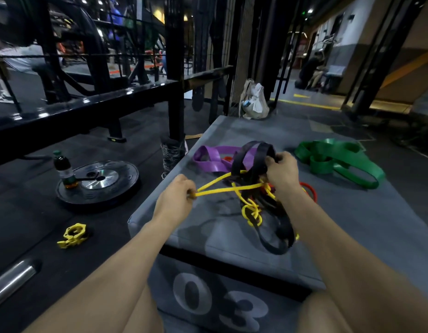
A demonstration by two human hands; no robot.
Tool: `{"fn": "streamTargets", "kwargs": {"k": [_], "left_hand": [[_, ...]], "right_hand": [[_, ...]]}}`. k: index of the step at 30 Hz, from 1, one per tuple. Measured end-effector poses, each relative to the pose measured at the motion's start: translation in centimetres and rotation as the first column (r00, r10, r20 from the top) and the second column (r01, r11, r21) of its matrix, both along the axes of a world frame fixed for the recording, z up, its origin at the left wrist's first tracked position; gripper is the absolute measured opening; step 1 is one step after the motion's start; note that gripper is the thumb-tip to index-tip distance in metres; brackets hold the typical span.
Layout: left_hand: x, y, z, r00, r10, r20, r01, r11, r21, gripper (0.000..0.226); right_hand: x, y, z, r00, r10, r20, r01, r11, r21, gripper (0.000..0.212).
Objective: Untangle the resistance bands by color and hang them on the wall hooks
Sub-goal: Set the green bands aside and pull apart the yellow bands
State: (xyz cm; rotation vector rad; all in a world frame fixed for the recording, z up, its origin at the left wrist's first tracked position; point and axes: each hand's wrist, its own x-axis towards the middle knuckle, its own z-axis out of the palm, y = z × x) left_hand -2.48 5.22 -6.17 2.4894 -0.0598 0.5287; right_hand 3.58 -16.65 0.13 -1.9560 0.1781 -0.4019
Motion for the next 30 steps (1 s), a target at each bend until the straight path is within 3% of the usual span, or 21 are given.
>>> {"fn": "streamTargets", "kwargs": {"k": [4, 7, 10, 12, 14, 16, 18, 20, 23, 25, 27, 30], "left_hand": [[-0.2, -0.8, 1.4, 0.979, 0.016, 0.201, 0.044, 0.956, -0.290, 0.018], [-1.1, -1.9, 3.1, 0.952, 0.029, 0.304, 0.135, 0.852, -0.506, 0.020], [-0.8, -2.7, 3.4, 0.945, 0.001, 0.327, 0.212, 0.760, -0.615, 0.027], [-0.3, -3.0, 3.2, 0.954, -0.010, 0.299, 0.212, 0.727, -0.653, 0.025], [0.2, -3.0, 3.1, 0.961, 0.009, 0.276, 0.193, 0.693, -0.694, 0.021], [0.7, -3.1, 3.2, 0.966, 0.021, 0.257, 0.178, 0.667, -0.723, 0.018], [1.2, -3.2, 3.0, 0.972, -0.024, 0.233, 0.190, 0.665, -0.722, 0.022], [1.6, -3.6, 2.4, 0.978, -0.118, 0.173, 0.206, 0.685, -0.699, 0.026], [1.9, -4.3, 1.0, 0.966, -0.253, -0.052, 0.164, 0.758, -0.632, 0.030], [1.8, -4.6, 0.2, 0.936, -0.293, -0.195, 0.154, 0.839, -0.522, 0.052], [1.5, -4.8, 0.1, 0.922, -0.294, -0.253, 0.168, 0.890, -0.423, 0.067], [0.9, -4.9, 0.4, 0.904, -0.288, -0.315, 0.187, 0.931, -0.314, 0.085]], "right_hand": [[-1.5, -0.6, -0.6, 0.999, 0.001, 0.036, 0.006, 0.984, -0.177, 0.011], [-2.7, 0.0, -1.8, 0.989, 0.080, 0.125, -0.031, 0.936, -0.350, 0.013], [-3.5, 1.7, -3.3, 0.962, 0.250, 0.113, -0.115, 0.742, -0.660, 0.012], [-3.4, 2.3, -3.8, 0.919, 0.394, 0.033, -0.245, 0.634, -0.734, 0.021], [-3.1, 2.2, -4.2, 0.827, 0.559, -0.060, -0.467, 0.623, -0.628, 0.022], [-2.9, 1.6, -4.6, 0.714, 0.690, -0.120, -0.683, 0.648, -0.338, 0.013], [-3.3, 1.1, -4.6, 0.650, 0.744, -0.153, -0.752, 0.659, 0.008, 0.021], [-3.5, 0.7, -4.2, 0.635, 0.755, -0.163, -0.723, 0.655, 0.217, 0.033], [-2.9, -0.2, -3.3, 0.730, 0.683, 0.018, -0.646, 0.680, 0.347, 0.038], [-1.9, -0.9, -3.3, 0.824, 0.551, 0.134, -0.548, 0.713, 0.436, 0.032], [-1.2, -1.6, -3.4, 0.914, 0.373, 0.158, -0.401, 0.779, 0.482, 0.029], [-0.9, -2.3, -3.3, 0.975, 0.174, 0.135, -0.220, 0.811, 0.542, 0.029]]}}
